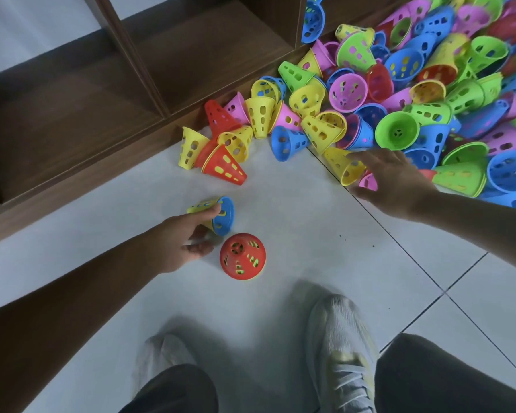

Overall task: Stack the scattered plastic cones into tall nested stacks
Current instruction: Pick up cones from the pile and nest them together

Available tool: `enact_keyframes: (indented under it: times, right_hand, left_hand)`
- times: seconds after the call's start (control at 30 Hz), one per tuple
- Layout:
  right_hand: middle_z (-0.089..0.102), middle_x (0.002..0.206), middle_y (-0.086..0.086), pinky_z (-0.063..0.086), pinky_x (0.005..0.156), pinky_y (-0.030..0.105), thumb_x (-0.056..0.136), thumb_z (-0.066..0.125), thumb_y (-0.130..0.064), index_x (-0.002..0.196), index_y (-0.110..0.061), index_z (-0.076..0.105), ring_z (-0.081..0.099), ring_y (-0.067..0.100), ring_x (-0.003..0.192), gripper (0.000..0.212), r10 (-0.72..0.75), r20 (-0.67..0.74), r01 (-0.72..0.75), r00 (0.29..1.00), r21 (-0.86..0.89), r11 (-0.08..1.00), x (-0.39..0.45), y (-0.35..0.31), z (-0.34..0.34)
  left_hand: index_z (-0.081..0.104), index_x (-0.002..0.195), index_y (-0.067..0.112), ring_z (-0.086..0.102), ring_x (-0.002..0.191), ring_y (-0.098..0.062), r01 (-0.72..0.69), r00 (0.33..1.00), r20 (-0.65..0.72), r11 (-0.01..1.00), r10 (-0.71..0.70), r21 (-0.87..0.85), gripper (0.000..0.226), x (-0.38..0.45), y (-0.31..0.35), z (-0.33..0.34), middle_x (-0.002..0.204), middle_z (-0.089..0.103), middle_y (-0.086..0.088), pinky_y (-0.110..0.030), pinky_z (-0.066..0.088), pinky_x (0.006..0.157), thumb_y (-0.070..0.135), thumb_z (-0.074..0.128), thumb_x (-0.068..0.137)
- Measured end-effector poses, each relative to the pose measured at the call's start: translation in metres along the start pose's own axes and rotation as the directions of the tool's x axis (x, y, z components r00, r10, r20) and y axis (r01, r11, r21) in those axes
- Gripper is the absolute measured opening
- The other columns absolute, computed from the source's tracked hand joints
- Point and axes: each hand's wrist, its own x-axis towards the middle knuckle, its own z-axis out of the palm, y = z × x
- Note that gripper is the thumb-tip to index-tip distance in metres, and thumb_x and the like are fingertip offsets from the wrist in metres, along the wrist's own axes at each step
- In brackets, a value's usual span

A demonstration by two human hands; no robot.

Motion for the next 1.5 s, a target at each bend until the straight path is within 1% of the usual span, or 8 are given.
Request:
enact_keyframes:
  times: [0.07, 0.53, 0.73, 0.93, 1.1, 1.27, 1.37, 1.5]
  right_hand:
    - [0.041, 0.148, 0.008, 0.034, 0.11, 0.049, 0.09, 0.066, -0.044, 0.145, -0.033, 0.038, 0.032, 0.031, 0.137, 0.063, 0.012, -0.002, -0.012, 1.0, 0.021, 1.0, 0.0, -0.002, 0.0]
    - [0.051, 0.124, 0.011, 0.032, 0.103, 0.046, 0.079, 0.079, -0.031, 0.118, -0.02, 0.052, 0.044, 0.035, 0.119, 0.049, -0.054, -0.122, 0.043, 0.991, -0.092, 0.995, -0.013, -0.019, 0.019]
    - [0.052, 0.12, 0.009, 0.03, 0.101, 0.046, 0.082, 0.075, -0.035, 0.116, -0.022, 0.05, 0.043, 0.032, 0.114, 0.045, -0.037, -0.183, 0.034, 0.982, -0.016, 0.999, -0.019, -0.025, 0.022]
    - [0.054, 0.118, 0.006, 0.03, 0.098, 0.043, 0.084, 0.073, -0.037, 0.116, -0.021, 0.049, 0.043, 0.03, 0.112, 0.043, 0.017, -0.225, 0.019, 0.974, 0.158, 0.987, -0.034, -0.047, 0.027]
    - [0.057, 0.11, -0.002, 0.04, 0.094, 0.039, 0.081, 0.078, -0.036, 0.11, -0.021, 0.047, 0.051, 0.024, 0.108, 0.044, 0.242, -0.177, -0.083, 0.954, 0.621, 0.779, -0.059, -0.094, 0.028]
    - [0.059, 0.105, -0.008, 0.036, 0.075, 0.001, 0.083, 0.077, -0.04, 0.104, -0.025, 0.046, 0.054, 0.007, 0.103, 0.04, 0.322, -0.024, -0.162, 0.946, 0.829, 0.536, -0.085, -0.13, 0.027]
    - [0.061, 0.104, -0.011, 0.039, 0.08, 0.006, 0.083, 0.075, -0.043, 0.104, -0.026, 0.049, 0.056, 0.003, 0.104, 0.038, 0.335, 0.026, -0.188, 0.942, 0.867, 0.462, -0.098, -0.137, 0.025]
    - [0.064, 0.099, -0.011, 0.045, 0.091, 0.027, 0.083, 0.076, -0.043, 0.102, -0.024, 0.052, 0.06, 0.007, 0.1, 0.035, 0.37, 0.054, -0.201, 0.928, 0.906, 0.372, -0.107, -0.139, 0.023]
  left_hand:
    - [0.066, 0.117, 0.003, 0.062, 0.118, -0.024, 0.001, 1.0, 0.017, 1.0, -0.001, -0.014, 0.092, 0.003, 0.0, -0.006, 0.128, 0.062, -0.022, -0.042, 0.057, 0.091, 0.04, 0.097, 0.039]
    - [0.063, 0.115, -0.004, 0.069, 0.107, -0.03, -0.037, 0.999, 0.017, 0.979, 0.041, -0.201, 0.051, 0.004, -0.011, -0.011, 0.109, 0.073, -0.021, -0.043, 0.05, 0.103, 0.023, 0.078, 0.075]
    - [0.066, 0.102, -0.001, 0.068, 0.105, -0.024, -0.204, 0.979, -0.016, 0.975, 0.203, -0.087, 0.036, -0.009, -0.021, -0.005, 0.104, 0.073, -0.016, -0.036, 0.049, 0.102, 0.023, 0.077, 0.078]
    - [0.062, 0.091, 0.015, 0.07, 0.094, -0.024, -0.436, 0.885, -0.116, 0.889, 0.451, 0.138, 0.048, -0.047, -0.028, 0.0, 0.095, 0.074, -0.012, -0.041, 0.054, 0.093, 0.042, 0.086, 0.059]
    - [0.056, 0.096, 0.015, 0.068, 0.091, -0.003, -0.576, 0.772, -0.07, 0.743, 0.631, 0.342, 0.028, -0.084, -0.029, 0.008, 0.096, 0.074, 0.005, -0.027, 0.05, 0.078, 0.021, 0.078, 0.08]
    - [0.054, 0.093, 0.011, 0.068, 0.101, -0.016, -0.675, 0.708, 0.03, 0.663, 0.706, 0.325, 0.044, -0.104, -0.039, 0.017, 0.098, 0.072, -0.001, -0.023, 0.056, 0.08, 0.024, 0.083, 0.063]
    - [0.056, 0.093, 0.013, 0.068, 0.104, -0.02, -0.705, 0.674, 0.079, 0.607, 0.735, 0.367, 0.048, -0.105, -0.049, 0.019, 0.102, 0.07, 0.002, -0.03, 0.057, 0.088, 0.03, 0.084, 0.058]
    - [0.056, 0.099, 0.014, 0.067, 0.104, -0.008, -0.706, 0.651, 0.125, 0.537, 0.749, 0.462, 0.049, -0.103, -0.057, 0.022, 0.111, 0.068, 0.017, -0.022, 0.055, 0.087, 0.033, 0.082, 0.063]
